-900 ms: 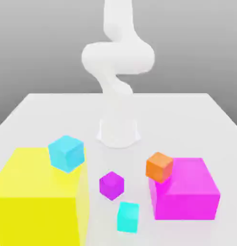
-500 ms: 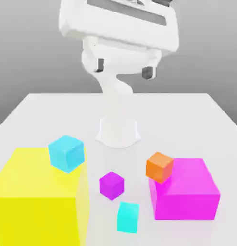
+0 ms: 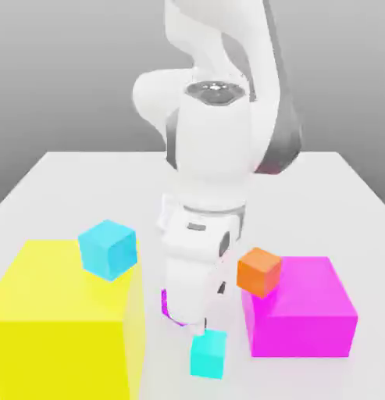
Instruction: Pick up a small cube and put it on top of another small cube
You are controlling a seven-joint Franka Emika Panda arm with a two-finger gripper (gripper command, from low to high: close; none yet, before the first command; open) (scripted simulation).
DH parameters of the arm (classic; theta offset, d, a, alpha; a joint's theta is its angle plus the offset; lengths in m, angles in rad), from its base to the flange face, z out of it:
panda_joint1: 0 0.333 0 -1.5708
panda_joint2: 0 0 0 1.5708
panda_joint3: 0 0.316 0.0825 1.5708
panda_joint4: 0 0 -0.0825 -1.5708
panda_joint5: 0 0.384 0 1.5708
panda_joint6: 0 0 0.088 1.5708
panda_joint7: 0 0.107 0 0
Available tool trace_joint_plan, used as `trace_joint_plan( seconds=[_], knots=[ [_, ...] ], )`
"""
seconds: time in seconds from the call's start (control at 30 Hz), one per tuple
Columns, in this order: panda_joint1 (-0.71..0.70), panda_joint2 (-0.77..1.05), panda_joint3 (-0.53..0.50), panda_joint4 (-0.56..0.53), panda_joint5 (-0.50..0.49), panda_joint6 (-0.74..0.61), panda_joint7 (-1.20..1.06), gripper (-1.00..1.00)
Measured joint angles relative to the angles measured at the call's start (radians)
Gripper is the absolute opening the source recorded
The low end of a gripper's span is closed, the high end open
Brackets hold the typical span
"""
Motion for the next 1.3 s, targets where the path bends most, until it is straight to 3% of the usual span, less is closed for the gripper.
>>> trace_joint_plan(
  seconds=[0.2, 0.23, 0.43, 0.57, 0.7, 1.0, 1.23, 1.3],
  knots=[
    [-0.048, 0.213, 0.062, 0.026, 0.062, 0.163, -0.085, 0.00],
    [-0.053, 0.231, 0.068, 0.029, 0.065, 0.178, -0.087, -1.00],
    [-0.055, 0.240, 0.071, 0.031, 0.066, 0.183, -0.089, -1.00],
    [-0.040, 0.138, 0.050, 0.011, 0.041, 0.101, -0.069, -1.00],
    [-0.027, 0.029, 0.020, 0.017, -0.037, -0.011, -0.006, -1.00],
    [-0.121, -0.218, -0.036, 0.222, -0.185, -0.388, -0.106, -1.00],
    [-0.146, -0.402, -0.118, 0.271, -0.130, -0.684, -0.344, -1.00],
    [-0.153, -0.415, -0.136, 0.265, -0.124, -0.695, -0.380, -1.00]
  ],
)
